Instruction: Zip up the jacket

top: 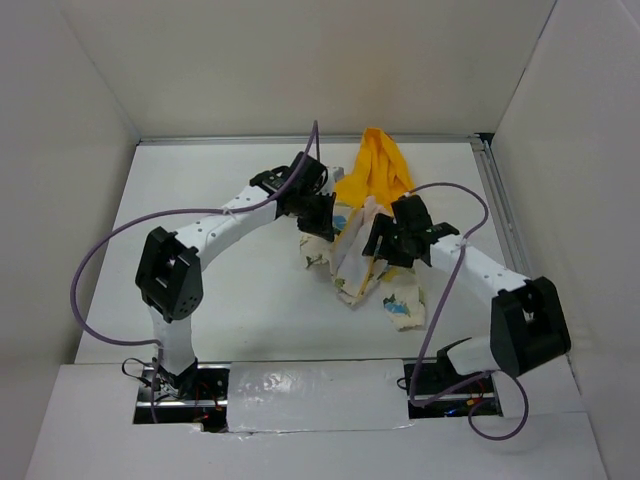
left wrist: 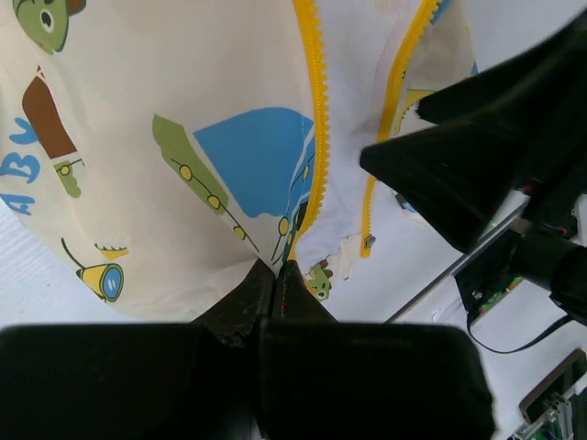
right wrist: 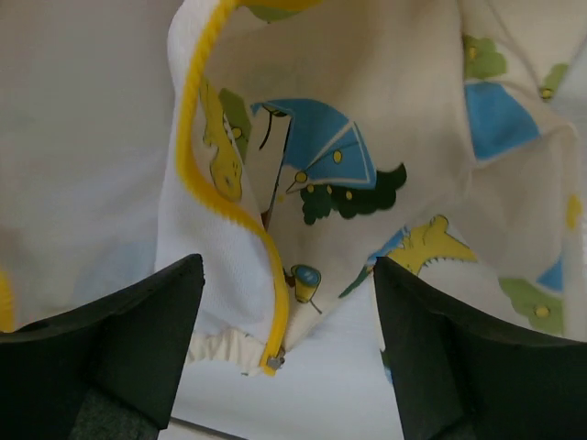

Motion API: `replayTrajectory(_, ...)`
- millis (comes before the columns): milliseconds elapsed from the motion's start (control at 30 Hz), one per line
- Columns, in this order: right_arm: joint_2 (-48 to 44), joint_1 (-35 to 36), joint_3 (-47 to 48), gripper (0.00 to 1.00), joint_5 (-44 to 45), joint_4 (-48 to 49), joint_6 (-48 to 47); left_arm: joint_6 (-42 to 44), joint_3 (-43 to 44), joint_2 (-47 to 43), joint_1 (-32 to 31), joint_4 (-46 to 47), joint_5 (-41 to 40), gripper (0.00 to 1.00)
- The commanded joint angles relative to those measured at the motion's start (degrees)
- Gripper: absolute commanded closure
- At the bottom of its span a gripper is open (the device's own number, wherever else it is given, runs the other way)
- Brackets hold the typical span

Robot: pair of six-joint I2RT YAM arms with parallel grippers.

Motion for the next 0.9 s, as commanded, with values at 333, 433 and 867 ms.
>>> replayTrajectory(333, 13.3, 4.1, 3.6, 0.91, -1.6, 3.3, 6.6, -2.6, -4.1, -1.1, 1.1, 0.8, 4.4, 0.99)
replayTrajectory(433, 16.1, 1.4, 4.1, 1.00, 1.7, -1.5, 7.8, -3.2, -6.1, -2.7, 2.2, 1.8, 4.9, 0.97)
replayTrajectory(867, 18.6, -12.6, 8.0, 1.00, 10.1, -12.4, 7.3, -1.7, -9.3, -3.2, 5.9, 2.7, 6.4, 0.88)
